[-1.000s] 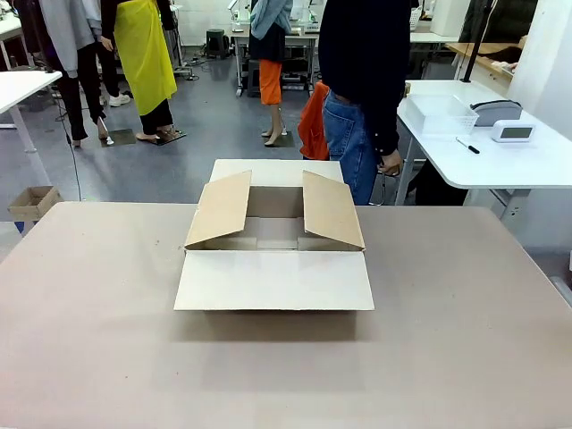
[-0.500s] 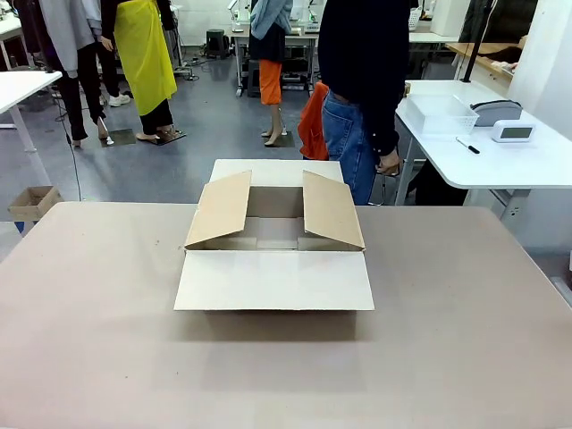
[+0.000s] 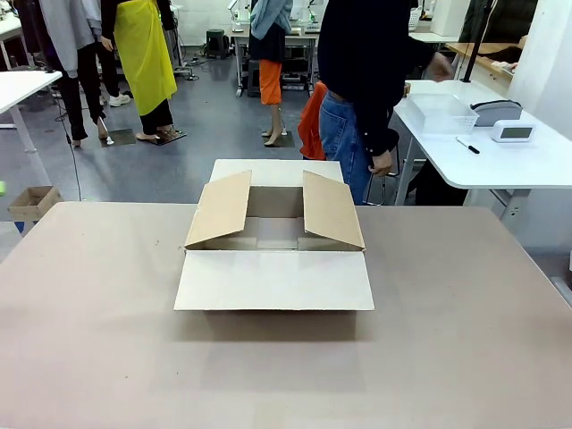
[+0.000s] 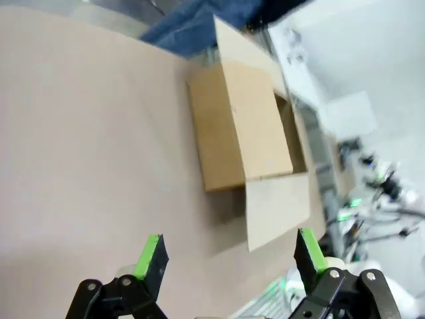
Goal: Pack the gift set into the box.
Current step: Place both hands on the side flaps of the Package Box and spread them outward.
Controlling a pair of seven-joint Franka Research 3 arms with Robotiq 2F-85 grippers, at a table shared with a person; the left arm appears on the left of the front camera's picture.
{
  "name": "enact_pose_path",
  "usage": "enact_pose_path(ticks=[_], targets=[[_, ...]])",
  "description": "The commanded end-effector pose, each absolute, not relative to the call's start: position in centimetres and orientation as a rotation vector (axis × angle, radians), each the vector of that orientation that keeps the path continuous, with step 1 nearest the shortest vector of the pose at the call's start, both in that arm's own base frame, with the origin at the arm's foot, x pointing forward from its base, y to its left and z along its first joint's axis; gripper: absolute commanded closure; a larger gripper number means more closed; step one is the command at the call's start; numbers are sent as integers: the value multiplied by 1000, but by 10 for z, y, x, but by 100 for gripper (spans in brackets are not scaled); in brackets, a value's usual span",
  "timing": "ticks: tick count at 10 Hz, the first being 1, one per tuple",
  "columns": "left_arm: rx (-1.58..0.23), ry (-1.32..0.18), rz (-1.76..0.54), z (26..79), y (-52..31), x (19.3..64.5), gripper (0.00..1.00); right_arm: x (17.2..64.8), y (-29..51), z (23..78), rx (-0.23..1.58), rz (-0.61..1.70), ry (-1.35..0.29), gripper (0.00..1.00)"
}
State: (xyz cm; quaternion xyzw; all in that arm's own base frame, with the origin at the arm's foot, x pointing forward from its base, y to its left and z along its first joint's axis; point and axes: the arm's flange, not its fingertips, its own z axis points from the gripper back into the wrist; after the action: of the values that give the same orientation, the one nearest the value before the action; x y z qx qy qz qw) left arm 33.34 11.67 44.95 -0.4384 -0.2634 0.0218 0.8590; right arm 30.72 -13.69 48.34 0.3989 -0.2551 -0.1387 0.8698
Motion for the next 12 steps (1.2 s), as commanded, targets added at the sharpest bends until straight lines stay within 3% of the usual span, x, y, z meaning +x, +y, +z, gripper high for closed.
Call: enact_pose_path(ticks=[1, 3, 5, 6, 8, 9, 10, 12], targets=[[-783, -354, -126, 495, 17, 355, 0, 336, -23, 496, 803, -7, -535, 0], [-650, -287, -134, 520, -82, 374, 0, 357, 92, 485, 720, 134, -540, 0], [-473, -283, 20, 522, -149, 399, 0, 331, 180, 462, 724, 319, -572, 0], [-454, -270, 36, 520, -162, 408, 0, 312, 189, 453, 677, 350, -660, 0], [-515, -220, 17, 511, -161, 422, 0, 276, 174, 441, 635, 428, -665, 0], [-468, -299, 3, 513, -177, 403, 0, 277, 160, 443, 637, 421, -674, 0], [-468, -299, 3, 513, -177, 403, 0, 309, 217, 474, 640, 410, -611, 0], [-468, -299, 3, 513, -177, 403, 0, 309, 217, 474, 640, 410, -611, 0]])
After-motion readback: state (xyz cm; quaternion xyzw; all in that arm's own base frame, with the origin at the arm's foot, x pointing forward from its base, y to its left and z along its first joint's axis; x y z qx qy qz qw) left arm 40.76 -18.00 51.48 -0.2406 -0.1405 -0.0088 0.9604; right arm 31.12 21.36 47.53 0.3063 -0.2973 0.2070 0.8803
